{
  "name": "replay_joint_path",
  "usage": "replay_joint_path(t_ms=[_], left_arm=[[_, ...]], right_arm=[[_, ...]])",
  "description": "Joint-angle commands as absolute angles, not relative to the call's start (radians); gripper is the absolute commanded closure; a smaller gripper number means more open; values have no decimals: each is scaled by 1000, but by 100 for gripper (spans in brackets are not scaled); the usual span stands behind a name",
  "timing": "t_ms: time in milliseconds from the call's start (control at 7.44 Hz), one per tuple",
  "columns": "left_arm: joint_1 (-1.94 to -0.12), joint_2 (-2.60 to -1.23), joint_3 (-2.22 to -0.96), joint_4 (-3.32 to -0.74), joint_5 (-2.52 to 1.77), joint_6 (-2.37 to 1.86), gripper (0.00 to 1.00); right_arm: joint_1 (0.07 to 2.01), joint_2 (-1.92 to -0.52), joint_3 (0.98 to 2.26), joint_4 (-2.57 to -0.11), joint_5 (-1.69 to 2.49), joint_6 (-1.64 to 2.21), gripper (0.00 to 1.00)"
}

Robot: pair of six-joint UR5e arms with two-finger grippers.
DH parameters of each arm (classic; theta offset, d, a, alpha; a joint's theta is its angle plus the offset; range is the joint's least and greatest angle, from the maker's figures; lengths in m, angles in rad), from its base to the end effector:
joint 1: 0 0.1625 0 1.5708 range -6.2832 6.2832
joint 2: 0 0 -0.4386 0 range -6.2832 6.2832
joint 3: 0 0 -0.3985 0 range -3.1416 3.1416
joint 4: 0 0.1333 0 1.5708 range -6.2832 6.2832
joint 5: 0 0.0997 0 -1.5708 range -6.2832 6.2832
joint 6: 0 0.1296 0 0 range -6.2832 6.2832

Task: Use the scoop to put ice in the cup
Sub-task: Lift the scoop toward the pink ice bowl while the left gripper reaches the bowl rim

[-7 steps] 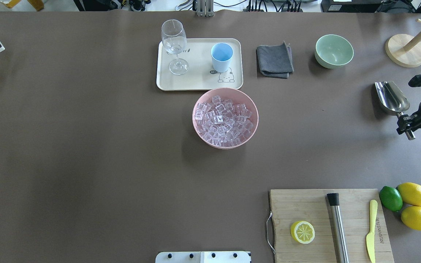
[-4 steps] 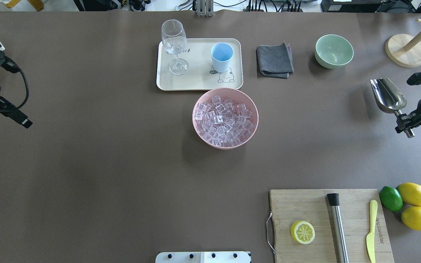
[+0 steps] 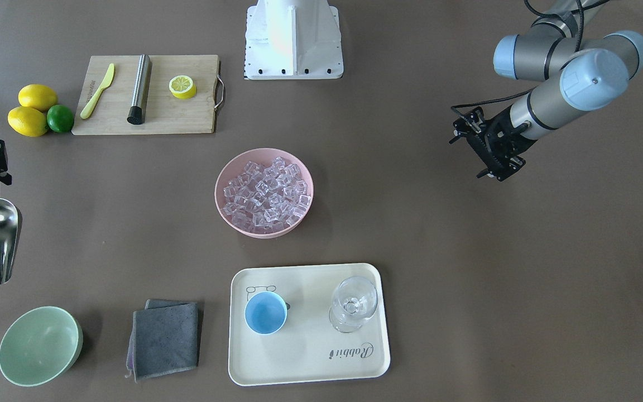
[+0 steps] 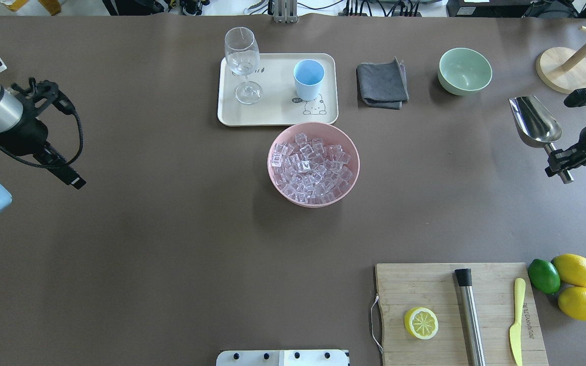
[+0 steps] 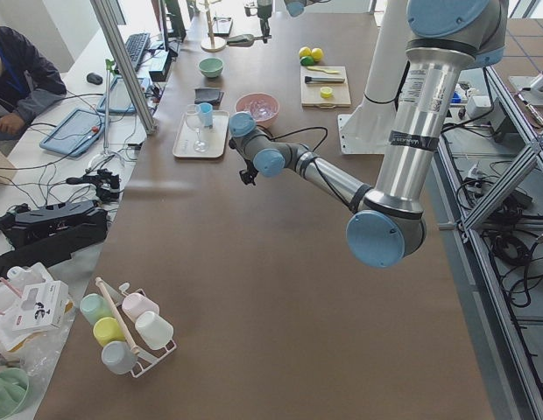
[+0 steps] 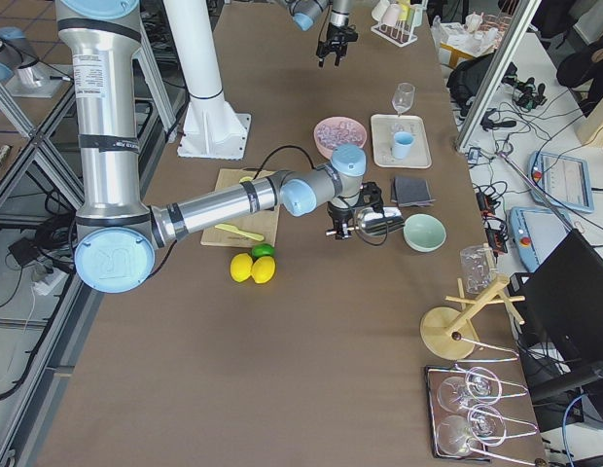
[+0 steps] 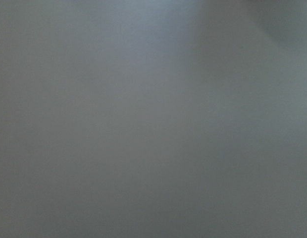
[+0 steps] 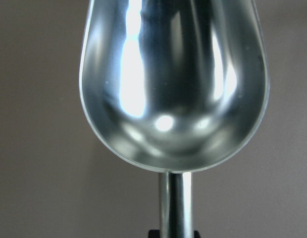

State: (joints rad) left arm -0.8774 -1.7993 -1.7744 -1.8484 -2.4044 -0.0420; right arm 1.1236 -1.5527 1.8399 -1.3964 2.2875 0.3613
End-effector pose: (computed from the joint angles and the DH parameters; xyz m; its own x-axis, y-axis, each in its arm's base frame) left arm 0.3507 -0.4804 0.4239 0.2288 0.7755 -0.5885 -0.4756 0.6165 0.6275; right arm -0.1827 -0.4923 0.5312 0.6545 -0.2664 0.7076 0.1666 0.9637 0.2087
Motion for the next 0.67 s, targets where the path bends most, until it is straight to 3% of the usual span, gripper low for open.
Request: replay_joint_path(t_ms=[0,403,537], left_arm=[[-777,-1808,-1767,-2139,-2357,-41,1],[-609,-1847,-1718,-2399,-2155,-35,1],[-603,-1902,-1641,-2493,-2151,-34,1]], right_arm=[[1170,-1514,1864,-1458,2299,167,100],[1161,-1364,1876,-1615,2284,-46,100],[1137,-1327,1893,-1687,2278,-114,100]])
